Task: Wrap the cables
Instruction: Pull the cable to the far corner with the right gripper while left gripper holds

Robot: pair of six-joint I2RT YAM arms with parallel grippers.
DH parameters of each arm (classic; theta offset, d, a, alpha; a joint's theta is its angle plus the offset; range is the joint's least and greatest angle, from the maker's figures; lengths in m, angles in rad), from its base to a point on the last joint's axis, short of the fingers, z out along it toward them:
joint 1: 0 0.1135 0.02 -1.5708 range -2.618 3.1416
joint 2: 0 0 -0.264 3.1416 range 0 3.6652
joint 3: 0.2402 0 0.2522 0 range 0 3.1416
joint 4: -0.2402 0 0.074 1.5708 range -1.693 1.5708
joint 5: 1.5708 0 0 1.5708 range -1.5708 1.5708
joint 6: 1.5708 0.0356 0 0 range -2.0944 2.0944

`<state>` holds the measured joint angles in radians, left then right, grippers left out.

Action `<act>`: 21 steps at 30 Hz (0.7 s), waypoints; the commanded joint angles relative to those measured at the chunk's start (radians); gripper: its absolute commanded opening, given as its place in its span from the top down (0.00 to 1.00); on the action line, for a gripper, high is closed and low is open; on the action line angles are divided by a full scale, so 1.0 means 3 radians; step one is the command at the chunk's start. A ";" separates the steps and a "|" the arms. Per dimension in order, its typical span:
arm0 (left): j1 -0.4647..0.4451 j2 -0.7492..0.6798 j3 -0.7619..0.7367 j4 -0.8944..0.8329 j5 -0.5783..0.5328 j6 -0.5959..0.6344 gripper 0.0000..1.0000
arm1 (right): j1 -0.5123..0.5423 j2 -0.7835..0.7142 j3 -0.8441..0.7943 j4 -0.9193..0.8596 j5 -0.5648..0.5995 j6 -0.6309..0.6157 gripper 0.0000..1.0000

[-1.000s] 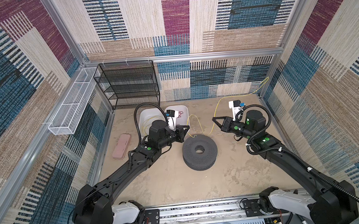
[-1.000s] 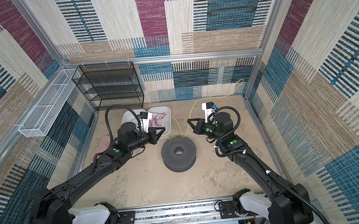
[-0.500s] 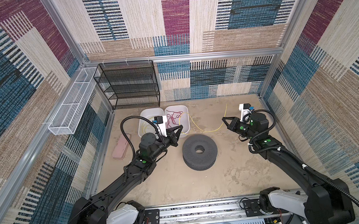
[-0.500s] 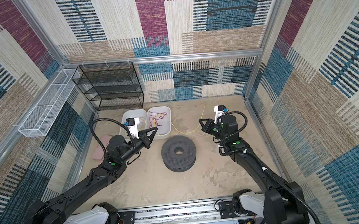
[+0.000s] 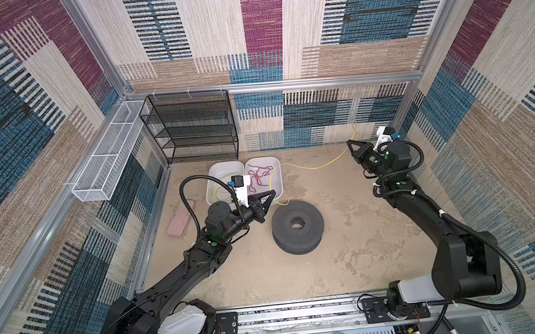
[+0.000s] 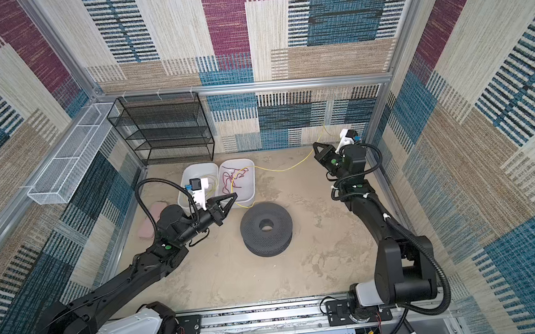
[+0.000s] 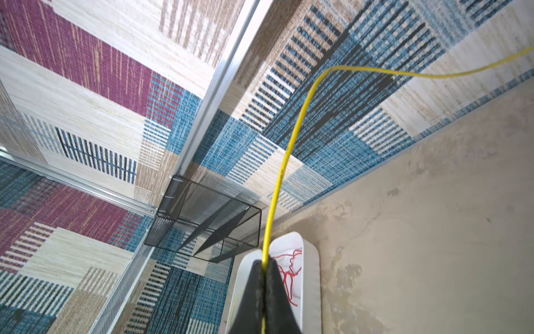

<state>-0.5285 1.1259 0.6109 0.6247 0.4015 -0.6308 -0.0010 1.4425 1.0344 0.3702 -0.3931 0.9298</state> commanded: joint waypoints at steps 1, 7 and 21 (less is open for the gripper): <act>0.0003 -0.0006 -0.0051 0.0158 0.0267 -0.0123 1.00 | -0.0105 0.0136 0.0145 0.0373 -0.0084 0.0300 1.00; 0.0005 -0.0021 -0.0072 0.0017 0.0553 -0.0143 1.00 | -0.0273 0.0480 0.0472 0.0472 -0.0112 0.0549 1.00; -0.0003 -0.0182 -0.0206 -0.0435 0.0870 -0.0035 1.00 | -0.0452 0.1233 0.1157 0.0524 -0.0219 0.0956 1.00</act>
<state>-0.5304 1.0878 0.5579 0.5472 0.5896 -0.6575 -0.1154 1.7912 1.3495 0.4706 -0.6056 1.1809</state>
